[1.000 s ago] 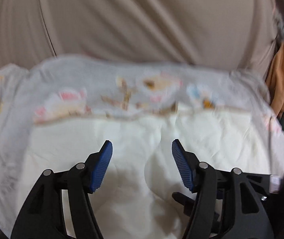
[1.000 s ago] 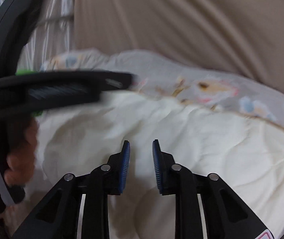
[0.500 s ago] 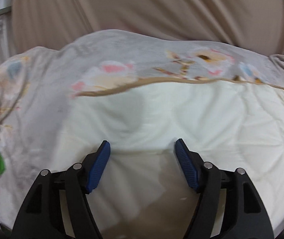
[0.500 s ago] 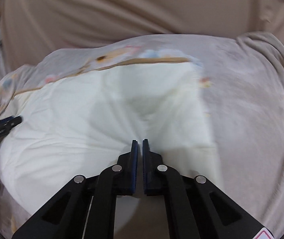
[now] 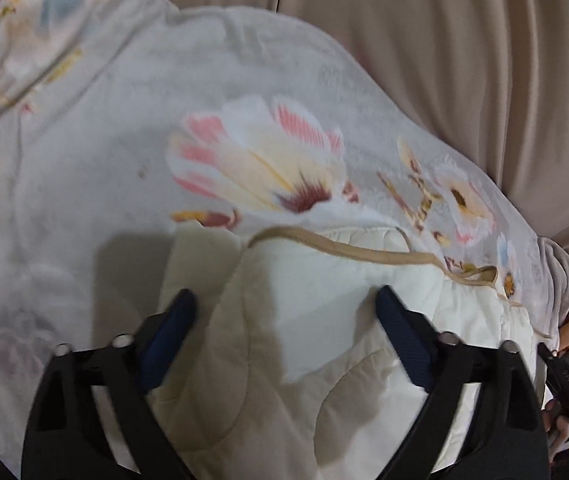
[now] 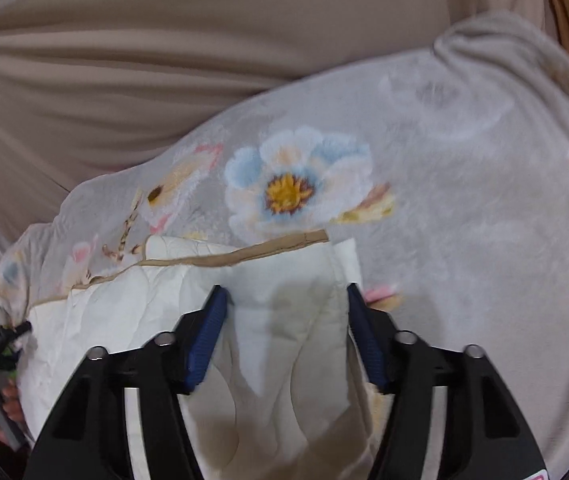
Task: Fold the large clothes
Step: 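Pinch the folded edge with both grippers and smooth it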
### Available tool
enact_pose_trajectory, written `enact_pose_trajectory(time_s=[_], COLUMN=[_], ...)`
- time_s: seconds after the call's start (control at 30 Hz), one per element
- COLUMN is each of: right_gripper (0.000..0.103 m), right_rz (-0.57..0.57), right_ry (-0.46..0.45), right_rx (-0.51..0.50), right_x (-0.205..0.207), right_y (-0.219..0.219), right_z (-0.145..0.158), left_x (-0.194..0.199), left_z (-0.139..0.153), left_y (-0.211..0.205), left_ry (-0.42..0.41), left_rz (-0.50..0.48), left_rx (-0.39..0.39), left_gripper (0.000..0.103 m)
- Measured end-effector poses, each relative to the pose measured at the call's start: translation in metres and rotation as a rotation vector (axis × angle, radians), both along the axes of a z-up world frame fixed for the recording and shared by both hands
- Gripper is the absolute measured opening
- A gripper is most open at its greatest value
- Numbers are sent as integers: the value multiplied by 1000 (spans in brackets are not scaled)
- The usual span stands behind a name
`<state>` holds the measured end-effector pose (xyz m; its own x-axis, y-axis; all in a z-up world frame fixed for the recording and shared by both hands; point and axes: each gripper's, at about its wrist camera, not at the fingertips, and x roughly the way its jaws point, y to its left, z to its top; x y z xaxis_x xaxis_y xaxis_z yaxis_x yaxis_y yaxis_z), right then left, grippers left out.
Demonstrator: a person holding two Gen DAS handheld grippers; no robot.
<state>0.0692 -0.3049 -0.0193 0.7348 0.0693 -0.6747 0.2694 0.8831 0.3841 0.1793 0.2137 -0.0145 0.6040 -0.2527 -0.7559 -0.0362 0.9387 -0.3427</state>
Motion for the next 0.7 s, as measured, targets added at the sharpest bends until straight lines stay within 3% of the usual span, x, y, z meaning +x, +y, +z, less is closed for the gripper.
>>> enact_pose_trajectory(time_s=[0.03,0.07,0.13,0.27,0.33,0.37,0.43,0.53,0.7], right_gripper=[14,13,10,9,9,9,9,10,14], right_rz=[7,18,16,30,0,-16,-31,-16,5], right_ry=[13,9,-74,-277,-311,-289,-168,39,93], right_rx=[1,-6,-86,-167,-224,-250,-259,-186,-166], right_x=[5,6,-4,-28,-27,-21,6,41,47], right_y=[3,8,23,38,41,40,28,14,12], right_z=[-2,-1,20,76,86,82,52,-18,-20], left_x=[0,-1,-6,-15,-6,1,28,42,41], left_z=[-1,3,20,61,61,53,11,-25,-23], left_y=[-3,-4,-7,-12,-21,-24,-32,-29,-33], left_ry=[-2,-20,-78,-226,-241,-222,-95,-25,-26], left_rz=[-7,-16,-27,-24,-10,-9,-30,-28,-19], left_rx=[15,24,31,54,129,159,183,154,204], left_gripper=[49,22,12,10,11,11,11,14,21])
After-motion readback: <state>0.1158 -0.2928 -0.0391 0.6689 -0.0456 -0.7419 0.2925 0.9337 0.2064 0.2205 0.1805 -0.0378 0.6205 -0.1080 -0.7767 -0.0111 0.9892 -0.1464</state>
